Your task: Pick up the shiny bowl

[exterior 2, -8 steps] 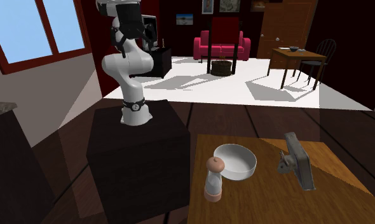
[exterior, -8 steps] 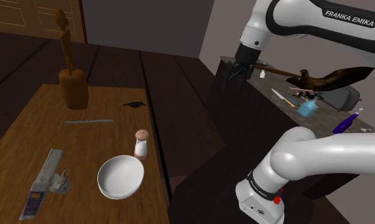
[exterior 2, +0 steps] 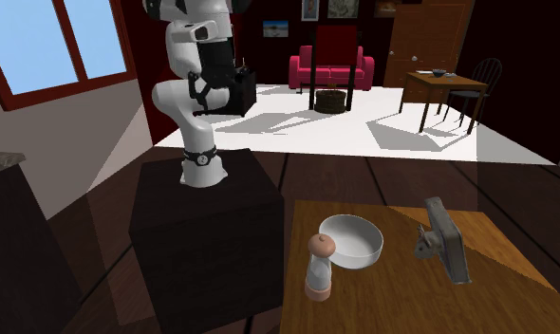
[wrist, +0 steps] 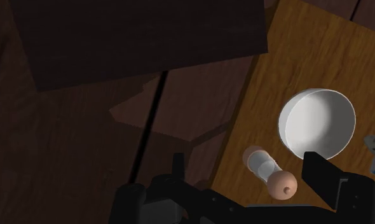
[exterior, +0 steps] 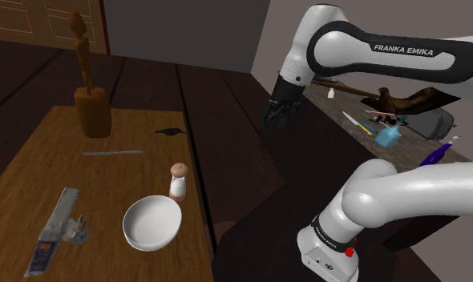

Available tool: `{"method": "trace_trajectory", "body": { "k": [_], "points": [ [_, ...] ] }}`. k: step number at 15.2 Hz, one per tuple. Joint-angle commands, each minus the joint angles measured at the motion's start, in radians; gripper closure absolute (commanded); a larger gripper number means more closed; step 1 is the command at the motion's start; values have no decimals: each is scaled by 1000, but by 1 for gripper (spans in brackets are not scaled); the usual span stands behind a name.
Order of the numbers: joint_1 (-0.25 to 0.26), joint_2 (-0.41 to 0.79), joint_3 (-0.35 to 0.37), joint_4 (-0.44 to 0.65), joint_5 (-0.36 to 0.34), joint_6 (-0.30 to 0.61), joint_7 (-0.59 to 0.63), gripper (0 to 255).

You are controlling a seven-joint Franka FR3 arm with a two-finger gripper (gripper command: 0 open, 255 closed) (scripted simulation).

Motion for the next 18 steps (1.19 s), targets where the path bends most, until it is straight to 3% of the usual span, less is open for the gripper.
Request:
{"method": "trace_trajectory", "body": {
  "k": [1,10,18],
  "points": [
    [11,30,24,-32,21,67,18,0],
    [65,265,141,-123,110,410,94,0],
    [90,584,241,-94,134,718,175,0]
  ]
}}
